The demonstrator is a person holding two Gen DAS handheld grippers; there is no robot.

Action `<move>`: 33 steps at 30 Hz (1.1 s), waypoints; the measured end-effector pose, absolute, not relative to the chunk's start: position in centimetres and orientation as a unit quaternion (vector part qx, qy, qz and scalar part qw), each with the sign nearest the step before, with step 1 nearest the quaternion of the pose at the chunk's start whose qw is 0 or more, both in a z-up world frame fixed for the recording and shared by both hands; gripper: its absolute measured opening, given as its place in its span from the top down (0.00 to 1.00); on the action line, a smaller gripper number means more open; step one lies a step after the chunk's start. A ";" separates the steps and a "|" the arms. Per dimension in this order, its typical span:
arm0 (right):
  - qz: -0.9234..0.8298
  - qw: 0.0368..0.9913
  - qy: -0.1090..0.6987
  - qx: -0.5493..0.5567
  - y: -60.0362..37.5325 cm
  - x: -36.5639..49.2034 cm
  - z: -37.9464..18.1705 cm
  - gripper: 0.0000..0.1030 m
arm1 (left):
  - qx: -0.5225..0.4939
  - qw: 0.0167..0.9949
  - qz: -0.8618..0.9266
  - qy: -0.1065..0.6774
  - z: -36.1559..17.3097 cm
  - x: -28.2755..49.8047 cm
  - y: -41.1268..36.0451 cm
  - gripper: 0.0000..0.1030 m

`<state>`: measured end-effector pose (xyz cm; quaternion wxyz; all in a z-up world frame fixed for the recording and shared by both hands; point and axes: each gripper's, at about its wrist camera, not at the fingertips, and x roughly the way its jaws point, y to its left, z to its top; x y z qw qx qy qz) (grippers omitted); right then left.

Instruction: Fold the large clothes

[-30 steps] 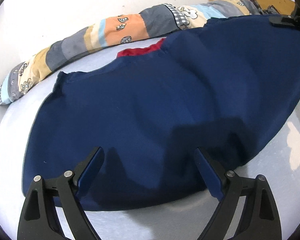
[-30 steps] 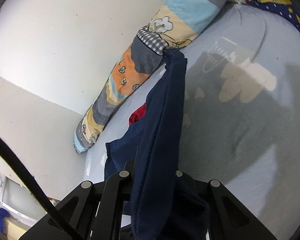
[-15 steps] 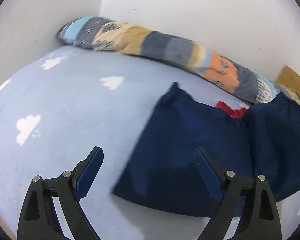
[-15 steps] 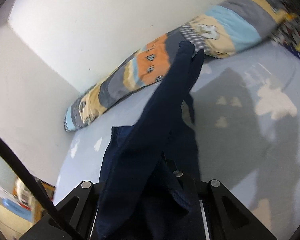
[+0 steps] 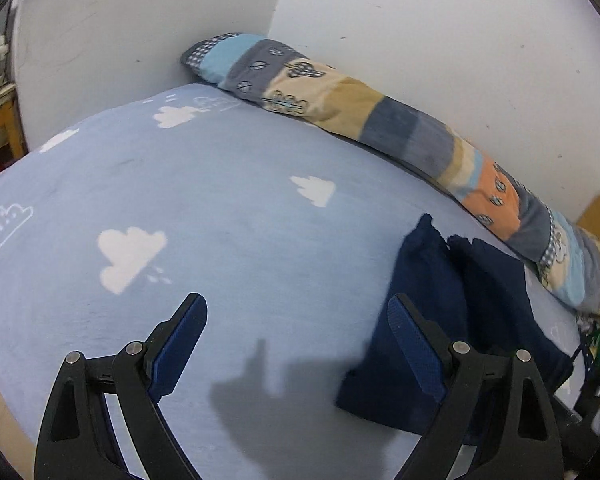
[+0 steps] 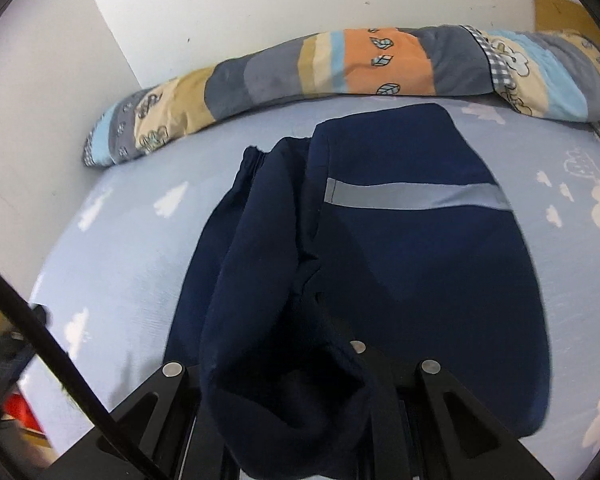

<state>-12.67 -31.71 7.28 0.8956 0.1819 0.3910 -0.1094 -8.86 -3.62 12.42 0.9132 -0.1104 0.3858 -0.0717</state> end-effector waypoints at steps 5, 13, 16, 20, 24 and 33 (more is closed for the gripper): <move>-0.123 0.911 0.353 0.174 -31.0 -13.0 8.7 0.87 | -0.130 0.911 -0.063 0.386 12.5 -8.7 -2.0 0.11; -0.102 0.916 0.382 0.066 -24.7 -9.3 5.9 0.87 | -0.142 0.910 -0.056 0.386 12.6 -8.4 -1.5 0.11; -0.098 0.903 0.417 0.027 -23.0 -8.2 2.2 0.87 | -0.134 0.911 -0.052 0.386 12.7 -8.4 -1.3 0.11; -0.094 0.921 0.377 0.039 -22.5 -9.0 4.9 0.87 | -0.135 0.913 -0.042 0.381 13.0 -8.3 -0.8 0.11; -0.062 0.914 0.401 0.008 -20.3 -8.2 4.4 0.87 | -0.134 0.907 -0.048 0.396 12.1 -7.8 -1.1 0.11; 0.012 0.900 0.435 -0.027 -19.5 -8.5 2.3 0.38 | -0.123 0.889 -0.069 0.436 9.5 -6.6 -3.0 0.11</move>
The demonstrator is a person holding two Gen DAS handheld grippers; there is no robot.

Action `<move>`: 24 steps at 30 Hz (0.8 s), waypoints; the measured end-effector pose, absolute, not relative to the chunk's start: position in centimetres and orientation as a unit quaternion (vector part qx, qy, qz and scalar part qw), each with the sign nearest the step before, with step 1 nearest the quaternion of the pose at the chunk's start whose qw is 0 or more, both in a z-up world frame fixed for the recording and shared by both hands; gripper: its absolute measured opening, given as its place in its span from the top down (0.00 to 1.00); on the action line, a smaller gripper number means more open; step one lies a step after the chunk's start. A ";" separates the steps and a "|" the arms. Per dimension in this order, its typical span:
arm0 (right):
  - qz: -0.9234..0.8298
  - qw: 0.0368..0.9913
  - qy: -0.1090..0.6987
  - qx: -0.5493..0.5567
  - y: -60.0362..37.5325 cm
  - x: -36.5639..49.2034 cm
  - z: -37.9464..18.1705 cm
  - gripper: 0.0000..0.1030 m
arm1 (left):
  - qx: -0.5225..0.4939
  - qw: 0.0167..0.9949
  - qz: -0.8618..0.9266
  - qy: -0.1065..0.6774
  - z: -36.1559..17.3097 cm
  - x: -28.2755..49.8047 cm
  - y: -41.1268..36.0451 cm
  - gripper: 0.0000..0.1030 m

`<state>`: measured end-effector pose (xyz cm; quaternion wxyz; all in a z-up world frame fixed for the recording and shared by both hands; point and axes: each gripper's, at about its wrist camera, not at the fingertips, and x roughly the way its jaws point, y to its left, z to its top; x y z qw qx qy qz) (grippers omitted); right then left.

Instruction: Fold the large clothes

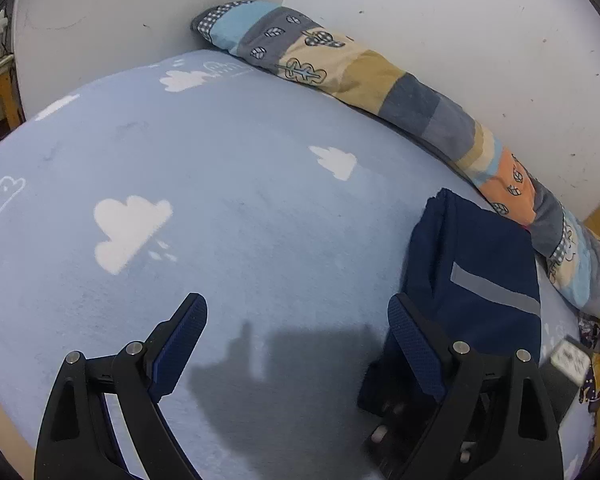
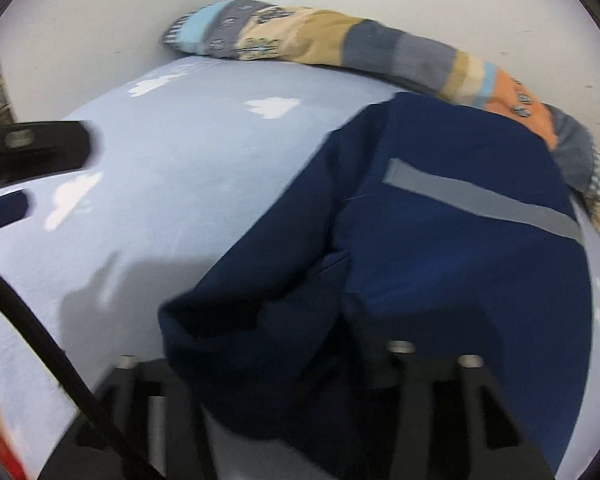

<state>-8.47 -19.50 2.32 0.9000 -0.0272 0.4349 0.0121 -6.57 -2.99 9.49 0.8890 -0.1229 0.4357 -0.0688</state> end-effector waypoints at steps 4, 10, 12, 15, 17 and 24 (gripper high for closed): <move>0.055 0.900 0.429 -0.047 -18.9 -10.7 3.3 0.38 | -0.111 0.894 -0.070 0.428 9.9 -6.8 -3.3 0.11; 0.114 0.908 0.402 0.031 -23.7 -15.8 6.7 0.38 | -0.116 0.892 -0.075 0.430 9.9 -6.8 -3.2 0.11; 0.112 0.915 0.379 0.083 -27.3 -17.0 8.1 0.38 | -0.118 0.891 -0.078 0.431 10.0 -6.8 -3.4 0.11; 0.043 0.924 0.364 0.110 -32.0 -17.8 8.9 0.60 | -0.105 0.893 -0.086 0.430 10.1 -7.0 -4.5 0.11; 0.010 0.917 0.376 0.134 -34.7 -17.8 8.1 0.78 | -0.092 0.892 -0.101 0.432 10.2 -7.2 -5.6 0.11; -0.016 0.902 0.412 0.124 -34.7 -17.2 3.6 0.81 | -0.028 0.874 -0.204 0.440 9.2 -8.2 -11.4 0.11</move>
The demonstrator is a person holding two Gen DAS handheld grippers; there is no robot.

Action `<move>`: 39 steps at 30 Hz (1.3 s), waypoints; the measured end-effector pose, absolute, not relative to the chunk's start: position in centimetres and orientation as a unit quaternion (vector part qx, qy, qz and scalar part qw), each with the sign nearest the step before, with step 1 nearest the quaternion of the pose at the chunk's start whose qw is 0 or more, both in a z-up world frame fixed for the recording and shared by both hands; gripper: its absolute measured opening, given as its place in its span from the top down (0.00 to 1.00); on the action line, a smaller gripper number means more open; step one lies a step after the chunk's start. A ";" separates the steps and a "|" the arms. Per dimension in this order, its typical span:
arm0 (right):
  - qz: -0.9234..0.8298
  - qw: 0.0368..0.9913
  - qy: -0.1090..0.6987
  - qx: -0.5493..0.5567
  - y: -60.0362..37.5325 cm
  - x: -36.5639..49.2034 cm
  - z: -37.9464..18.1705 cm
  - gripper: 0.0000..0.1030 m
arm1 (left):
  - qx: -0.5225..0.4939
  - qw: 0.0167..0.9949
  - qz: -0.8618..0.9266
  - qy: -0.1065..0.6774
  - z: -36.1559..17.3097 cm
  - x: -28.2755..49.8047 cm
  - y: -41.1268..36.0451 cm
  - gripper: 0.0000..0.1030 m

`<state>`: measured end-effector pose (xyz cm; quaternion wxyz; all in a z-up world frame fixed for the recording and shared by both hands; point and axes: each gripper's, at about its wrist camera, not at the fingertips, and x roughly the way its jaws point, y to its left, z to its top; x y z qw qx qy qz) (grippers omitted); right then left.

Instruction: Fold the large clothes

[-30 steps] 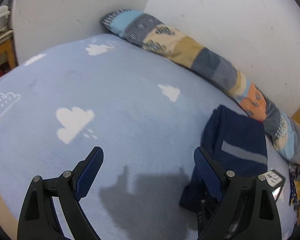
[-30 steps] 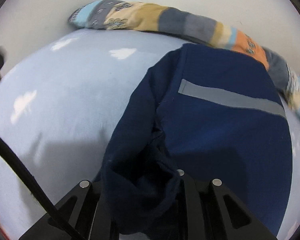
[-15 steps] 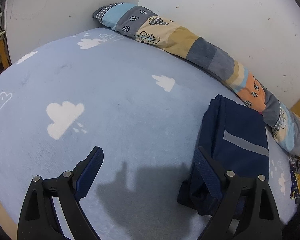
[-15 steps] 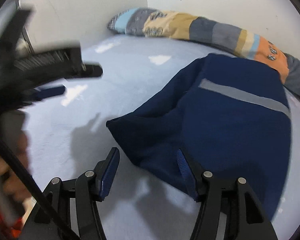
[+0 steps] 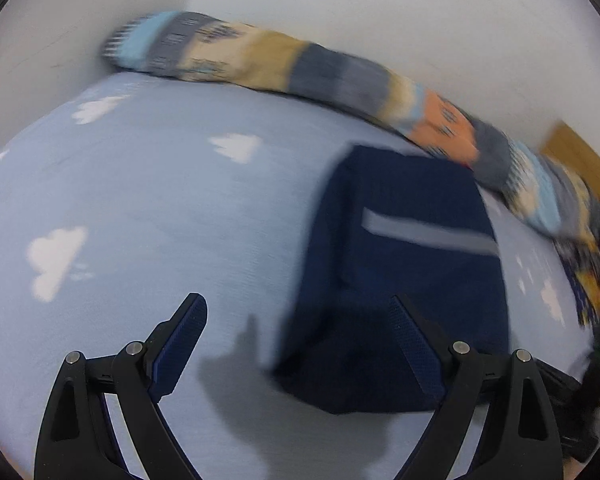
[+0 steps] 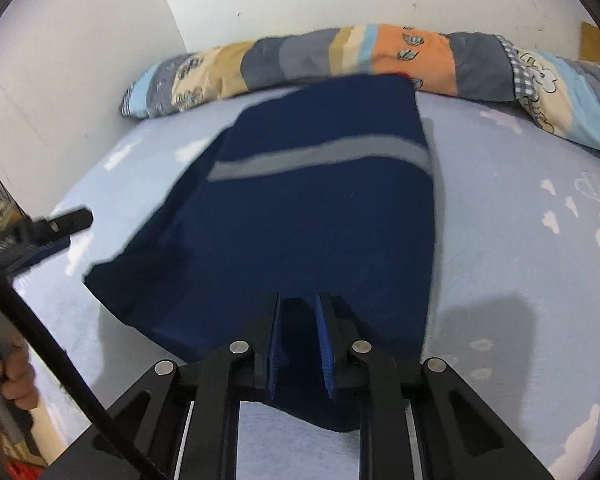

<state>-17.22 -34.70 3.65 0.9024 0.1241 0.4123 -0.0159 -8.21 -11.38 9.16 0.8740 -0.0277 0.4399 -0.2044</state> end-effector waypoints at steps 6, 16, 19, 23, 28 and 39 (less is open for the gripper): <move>0.013 0.872 0.464 0.152 -35.2 -15.9 1.2 0.85 | 0.067 0.832 -0.195 0.515 2.9 -8.3 -15.2 0.11; -0.004 0.902 0.414 0.121 -37.0 -3.9 10.1 0.80 | 0.059 0.856 -0.203 0.471 6.1 -8.9 -15.7 0.11; -0.005 0.901 0.413 0.133 -36.7 1.7 9.8 0.79 | 0.072 0.860 -0.223 0.453 6.8 -10.1 -16.8 0.11; -0.016 0.885 0.441 0.147 -36.6 7.2 7.2 0.78 | 0.116 0.854 -0.220 0.457 5.7 -10.4 -17.8 0.07; -0.014 0.844 0.510 0.169 -38.6 10.0 1.1 0.77 | 0.109 0.845 -0.205 0.482 3.6 -9.3 -17.6 0.06; -0.035 0.895 0.428 0.122 -44.9 0.0 10.2 0.62 | 0.108 0.882 -0.258 0.380 8.4 -12.4 -19.9 0.06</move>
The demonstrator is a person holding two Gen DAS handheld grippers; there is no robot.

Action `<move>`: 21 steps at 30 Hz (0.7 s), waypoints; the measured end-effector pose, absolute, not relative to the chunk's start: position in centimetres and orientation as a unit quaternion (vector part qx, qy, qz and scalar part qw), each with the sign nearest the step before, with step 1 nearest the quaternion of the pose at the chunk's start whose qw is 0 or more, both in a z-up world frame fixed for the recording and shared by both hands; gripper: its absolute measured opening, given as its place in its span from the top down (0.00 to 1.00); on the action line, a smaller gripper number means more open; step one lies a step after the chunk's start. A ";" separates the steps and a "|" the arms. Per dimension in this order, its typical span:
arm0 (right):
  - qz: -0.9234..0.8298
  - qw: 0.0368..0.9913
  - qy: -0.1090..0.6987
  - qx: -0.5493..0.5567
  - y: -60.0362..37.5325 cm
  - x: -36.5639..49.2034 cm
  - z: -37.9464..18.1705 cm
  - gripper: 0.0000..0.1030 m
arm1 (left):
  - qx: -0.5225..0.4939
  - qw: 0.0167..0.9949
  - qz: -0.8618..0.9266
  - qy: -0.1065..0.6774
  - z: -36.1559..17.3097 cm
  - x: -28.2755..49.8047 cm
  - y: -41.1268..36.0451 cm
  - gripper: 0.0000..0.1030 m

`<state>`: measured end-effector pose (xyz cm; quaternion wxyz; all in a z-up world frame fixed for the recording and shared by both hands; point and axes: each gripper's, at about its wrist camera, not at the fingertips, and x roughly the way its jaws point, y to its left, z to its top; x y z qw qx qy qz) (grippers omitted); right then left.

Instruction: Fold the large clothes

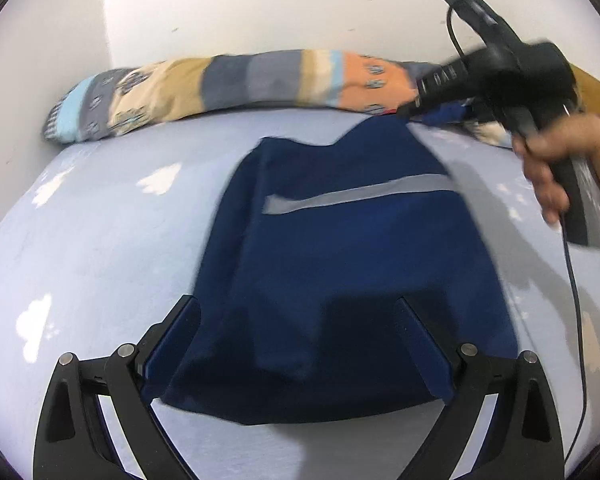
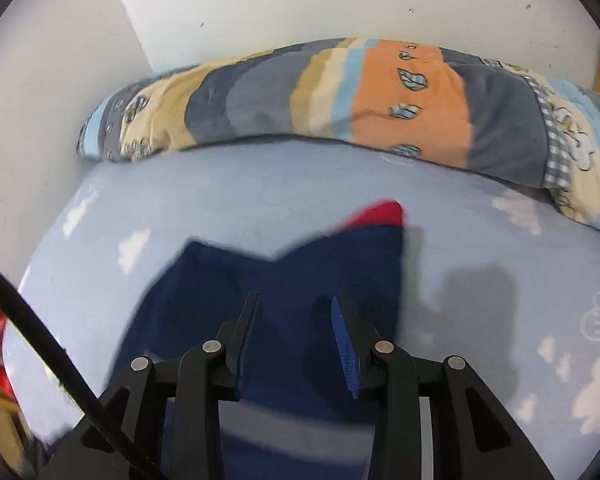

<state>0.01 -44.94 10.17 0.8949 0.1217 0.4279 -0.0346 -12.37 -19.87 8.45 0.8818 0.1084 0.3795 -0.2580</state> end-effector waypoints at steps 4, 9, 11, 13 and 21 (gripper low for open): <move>-0.010 0.891 0.440 0.113 -44.7 -4.9 8.6 0.68 | 0.135 0.859 -0.275 0.409 6.3 -12.4 -21.9 0.06; -0.015 0.878 0.465 0.116 -43.7 -8.3 3.7 0.82 | 0.134 0.848 -0.262 0.440 3.4 -11.1 -22.4 0.06; -0.023 0.872 0.476 0.115 -43.7 -7.8 1.5 0.82 | 0.130 0.850 -0.259 0.440 3.6 -11.2 -22.7 0.06; -0.023 0.869 0.480 0.114 -43.8 -7.4 1.2 0.82 | 0.111 0.851 -0.266 0.440 4.3 -11.3 -22.4 0.06; 0.035 0.863 0.421 0.278 -50.0 -12.1 4.3 0.47 | -0.093 0.860 -0.229 0.446 6.4 -6.0 -14.0 0.06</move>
